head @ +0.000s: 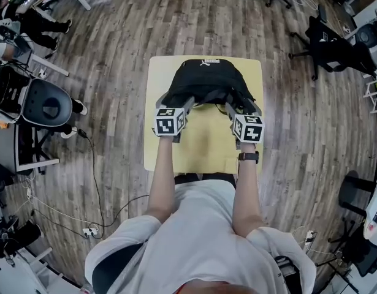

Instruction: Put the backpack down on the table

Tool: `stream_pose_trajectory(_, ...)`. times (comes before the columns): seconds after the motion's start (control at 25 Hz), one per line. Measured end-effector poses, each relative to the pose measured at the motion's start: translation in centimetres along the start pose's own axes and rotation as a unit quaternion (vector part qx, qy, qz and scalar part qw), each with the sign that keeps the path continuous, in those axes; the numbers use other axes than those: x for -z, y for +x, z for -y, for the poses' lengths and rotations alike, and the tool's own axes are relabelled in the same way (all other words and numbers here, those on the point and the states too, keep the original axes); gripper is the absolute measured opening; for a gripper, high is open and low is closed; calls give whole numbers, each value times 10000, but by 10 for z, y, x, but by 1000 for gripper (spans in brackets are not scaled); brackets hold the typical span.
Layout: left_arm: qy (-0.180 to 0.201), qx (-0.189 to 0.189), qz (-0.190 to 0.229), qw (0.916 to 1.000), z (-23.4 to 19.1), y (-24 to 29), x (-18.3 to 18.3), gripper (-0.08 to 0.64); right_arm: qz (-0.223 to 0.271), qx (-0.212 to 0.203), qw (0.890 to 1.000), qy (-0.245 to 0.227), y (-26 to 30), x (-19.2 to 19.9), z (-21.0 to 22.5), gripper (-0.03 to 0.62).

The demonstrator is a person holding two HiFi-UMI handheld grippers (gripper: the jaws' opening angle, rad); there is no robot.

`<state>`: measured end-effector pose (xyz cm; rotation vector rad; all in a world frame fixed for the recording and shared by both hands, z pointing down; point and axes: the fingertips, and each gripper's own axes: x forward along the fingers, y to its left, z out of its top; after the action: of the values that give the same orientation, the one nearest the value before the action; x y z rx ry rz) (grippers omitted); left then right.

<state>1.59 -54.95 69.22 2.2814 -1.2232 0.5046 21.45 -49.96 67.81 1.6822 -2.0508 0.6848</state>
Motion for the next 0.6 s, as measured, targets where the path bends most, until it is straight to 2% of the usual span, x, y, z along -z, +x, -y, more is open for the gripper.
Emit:
stream_pose_trajectory(0.24,89,140,521,9985,13,-27,-43,385,554,26,9985,14,-19,-37,-16,327)
stream_pose_trajectory(0.48,408,16,1115,9929,24,-55,-89,339,1059,-2,9944,-44,-36,-74,-30,319)
stream_pose_trajectory(0.6,596,-8,1382,9886,30,-68,-111,310,1405,143,9899,-139,-50,-98,-33,232)
